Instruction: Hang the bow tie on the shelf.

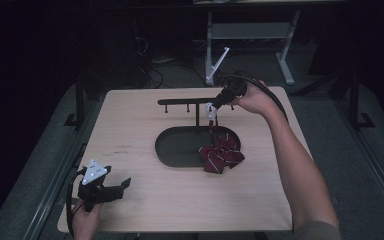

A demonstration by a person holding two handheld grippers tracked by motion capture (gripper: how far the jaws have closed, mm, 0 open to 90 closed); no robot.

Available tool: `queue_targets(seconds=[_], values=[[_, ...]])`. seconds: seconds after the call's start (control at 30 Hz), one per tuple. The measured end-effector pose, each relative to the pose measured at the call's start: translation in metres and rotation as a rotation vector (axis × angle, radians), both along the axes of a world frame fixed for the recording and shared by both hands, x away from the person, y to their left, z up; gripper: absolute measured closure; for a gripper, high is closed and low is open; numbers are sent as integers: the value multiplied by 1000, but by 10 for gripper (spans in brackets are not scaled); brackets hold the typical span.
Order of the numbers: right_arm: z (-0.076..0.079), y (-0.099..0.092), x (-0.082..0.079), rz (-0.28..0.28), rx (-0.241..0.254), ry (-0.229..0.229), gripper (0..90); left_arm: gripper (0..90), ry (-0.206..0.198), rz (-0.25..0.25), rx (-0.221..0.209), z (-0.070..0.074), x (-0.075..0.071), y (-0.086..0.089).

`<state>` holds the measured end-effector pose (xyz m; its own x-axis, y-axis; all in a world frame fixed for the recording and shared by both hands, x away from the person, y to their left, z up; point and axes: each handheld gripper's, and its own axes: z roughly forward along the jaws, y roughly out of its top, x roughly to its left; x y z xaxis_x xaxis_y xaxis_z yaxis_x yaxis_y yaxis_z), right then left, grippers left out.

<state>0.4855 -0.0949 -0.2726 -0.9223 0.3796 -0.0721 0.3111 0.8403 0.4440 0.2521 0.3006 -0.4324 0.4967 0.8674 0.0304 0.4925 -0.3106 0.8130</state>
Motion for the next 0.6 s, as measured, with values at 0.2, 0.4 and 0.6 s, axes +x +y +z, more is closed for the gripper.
queue_targets(seconds=[0.2, 0.4, 0.6], values=[[2, 0, -3, 1, 1, 1, 727, 161, 0, -4, 6, 0, 0, 0], [0, 3, -4, -2, -8, -4, 719, 161, -2, -2, 0, 0, 0, 0], [0, 3, -4, -5, -16, -2, 701, 161, -5, -2, -2, 0, -1, 0]])
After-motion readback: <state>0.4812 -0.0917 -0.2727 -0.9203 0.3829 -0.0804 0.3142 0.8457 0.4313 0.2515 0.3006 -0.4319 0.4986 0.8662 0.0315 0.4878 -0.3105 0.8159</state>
